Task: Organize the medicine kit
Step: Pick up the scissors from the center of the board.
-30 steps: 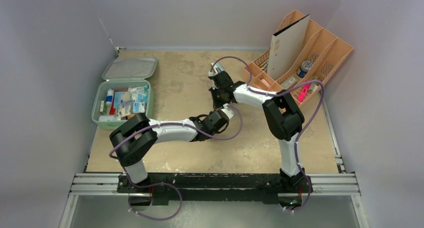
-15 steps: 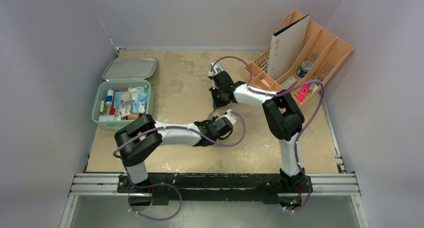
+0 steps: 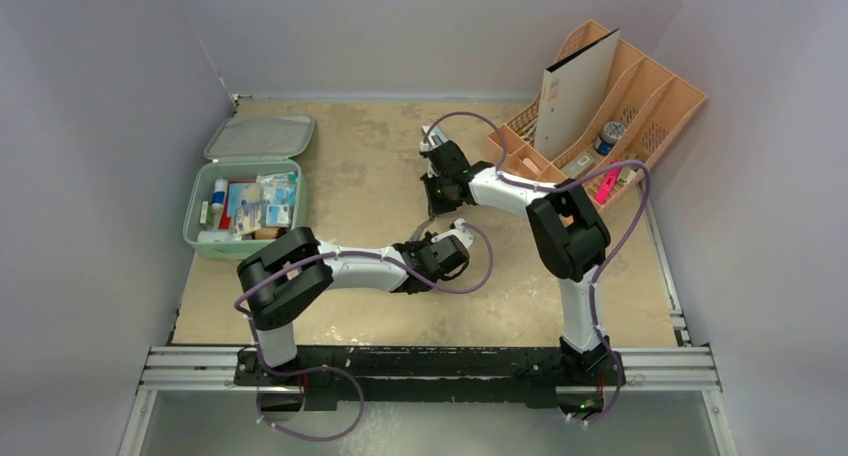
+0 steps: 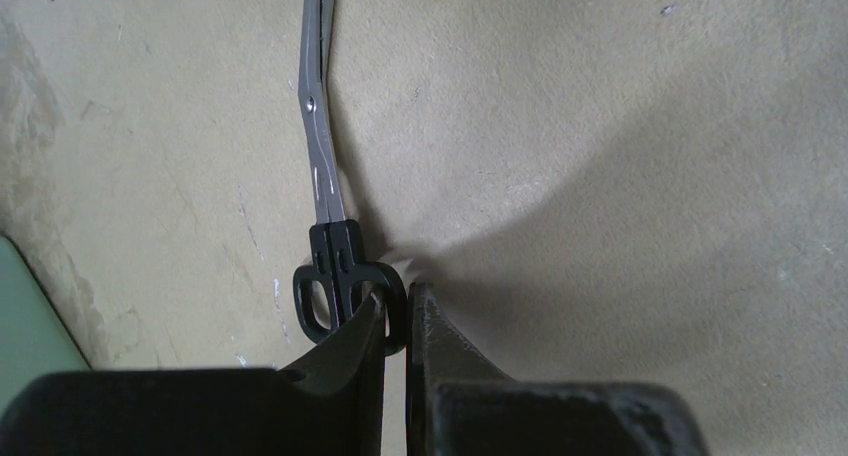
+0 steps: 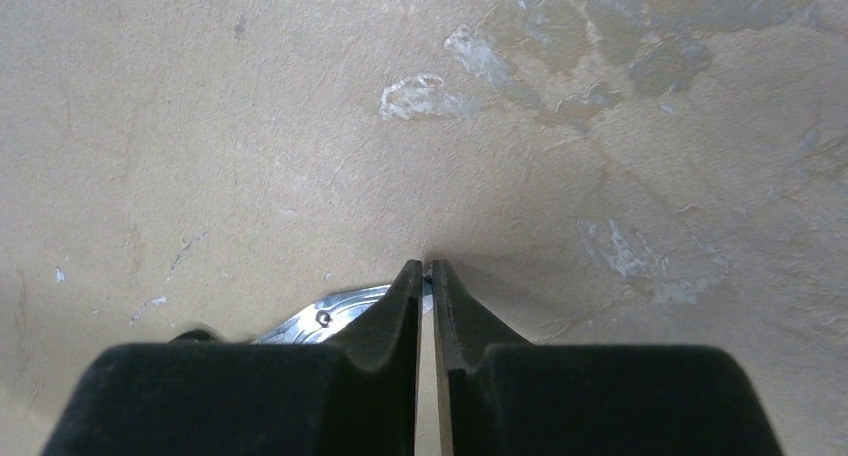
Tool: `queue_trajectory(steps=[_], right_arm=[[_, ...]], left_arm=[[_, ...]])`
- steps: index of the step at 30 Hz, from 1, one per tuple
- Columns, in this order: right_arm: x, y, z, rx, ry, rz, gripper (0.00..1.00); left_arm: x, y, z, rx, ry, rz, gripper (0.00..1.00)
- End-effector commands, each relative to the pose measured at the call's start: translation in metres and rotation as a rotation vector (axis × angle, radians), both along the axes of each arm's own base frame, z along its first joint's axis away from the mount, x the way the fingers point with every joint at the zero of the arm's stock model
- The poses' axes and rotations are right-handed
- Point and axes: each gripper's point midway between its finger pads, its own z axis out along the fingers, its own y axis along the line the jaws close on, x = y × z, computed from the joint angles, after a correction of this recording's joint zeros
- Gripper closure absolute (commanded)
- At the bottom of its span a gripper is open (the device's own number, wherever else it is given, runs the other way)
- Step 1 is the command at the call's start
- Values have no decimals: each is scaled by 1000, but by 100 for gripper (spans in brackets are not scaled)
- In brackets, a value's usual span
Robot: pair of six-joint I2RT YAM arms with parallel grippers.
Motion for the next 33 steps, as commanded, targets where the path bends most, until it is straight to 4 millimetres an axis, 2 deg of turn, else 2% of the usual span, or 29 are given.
queue_trajectory(steps=[1, 4, 11, 15, 17, 19, 29, 33], right_arm=[[-16, -12, 8, -20, 40, -9, 88], [-14, -11, 32, 8, 6, -28, 80], [-7, -22, 99, 58, -134, -89, 48], [-11, -32, 133, 91, -210, -117, 34], [-15, -36, 146, 109, -238, -128, 22], [-19, -40, 157, 122, -262, -128, 3], [-32, -67, 207, 149, -388, -189, 1], [-37, -75, 224, 171, -429, -208, 1]], left_arm=[[3, 0, 15, -21, -11, 26, 100], [3, 2, 24, -25, -16, 42, 100], [3, 9, 40, -11, -23, 76, 100], [6, 12, 54, -7, -44, 93, 100], [8, 12, 61, -15, -50, 98, 100], [11, 14, 67, -23, -52, 109, 100], [29, 31, 99, -90, -80, 172, 100], [36, 46, 114, -88, -104, 220, 100]])
